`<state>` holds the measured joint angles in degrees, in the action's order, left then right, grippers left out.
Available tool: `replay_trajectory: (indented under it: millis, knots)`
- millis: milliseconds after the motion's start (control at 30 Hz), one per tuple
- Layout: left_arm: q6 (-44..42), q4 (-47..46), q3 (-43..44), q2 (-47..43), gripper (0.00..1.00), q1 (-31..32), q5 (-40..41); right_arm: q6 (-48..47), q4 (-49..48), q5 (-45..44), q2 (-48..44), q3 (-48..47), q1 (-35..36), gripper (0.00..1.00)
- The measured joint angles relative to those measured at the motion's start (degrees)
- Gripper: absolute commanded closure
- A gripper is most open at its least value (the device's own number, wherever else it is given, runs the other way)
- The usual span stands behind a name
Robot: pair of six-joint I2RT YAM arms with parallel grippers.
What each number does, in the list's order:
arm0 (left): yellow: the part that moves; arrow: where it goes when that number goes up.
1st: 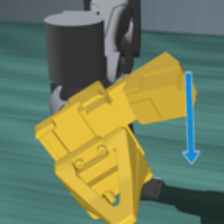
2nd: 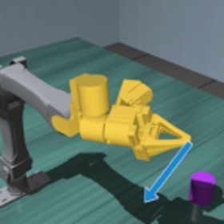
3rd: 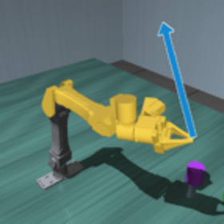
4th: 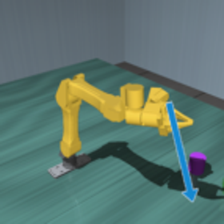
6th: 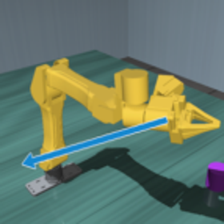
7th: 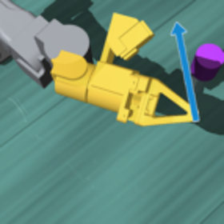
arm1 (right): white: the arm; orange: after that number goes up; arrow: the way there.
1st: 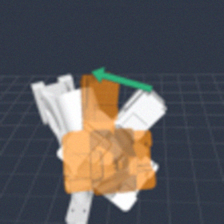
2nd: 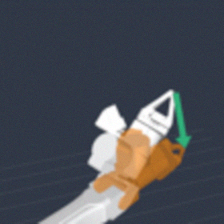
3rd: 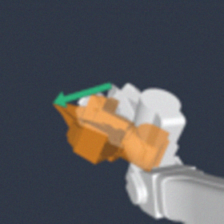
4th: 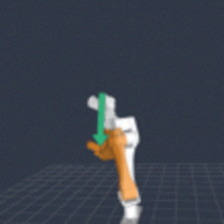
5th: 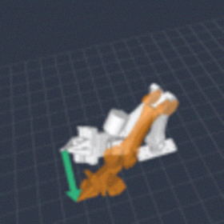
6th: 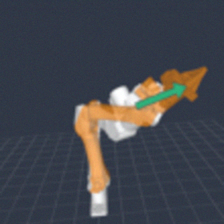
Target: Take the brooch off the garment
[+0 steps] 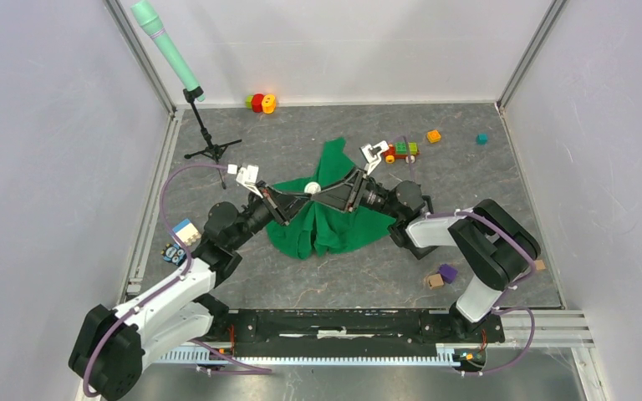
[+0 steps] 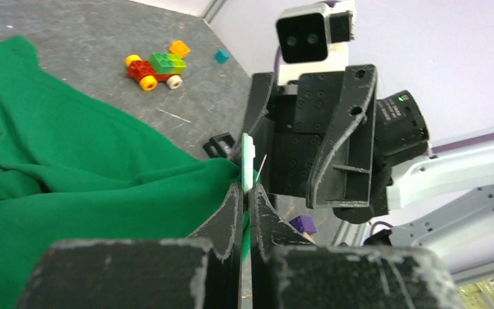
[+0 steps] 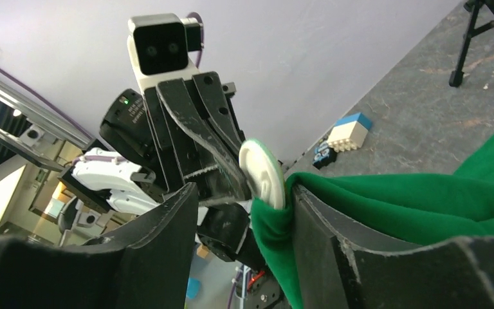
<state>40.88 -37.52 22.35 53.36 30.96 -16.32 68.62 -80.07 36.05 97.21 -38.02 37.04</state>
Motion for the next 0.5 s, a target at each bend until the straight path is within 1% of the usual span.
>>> replay_trajectory:
  millis: [100,200,300,467,500]
  knots:
    - [-1.6,3.69,0.04,-1.84,0.98,0.04,1.36,-2.23,0.13,0.11,-0.59,1.88,0.37,0.39]
    - [-2.58,5.99,0.22,-2.6,0.98,0.04,1.84,-6.6,2.38,0.04,-1.9,3.04,1.49,0.45]
    - [-3.13,7.28,0.35,-2.99,0.98,0.04,1.86,-12.98,7.8,-0.57,-3.69,3.19,3.32,0.57]
    - [-3.56,9.75,0.52,-3.26,0.98,0.04,1.92,-22.16,17.18,-2.86,-5.99,3.17,4.92,0.84]
    - [-3.76,10.49,0.52,-3.41,0.98,0.04,2.19,-23.32,18.67,-3.28,-6.23,3.17,4.92,0.87]
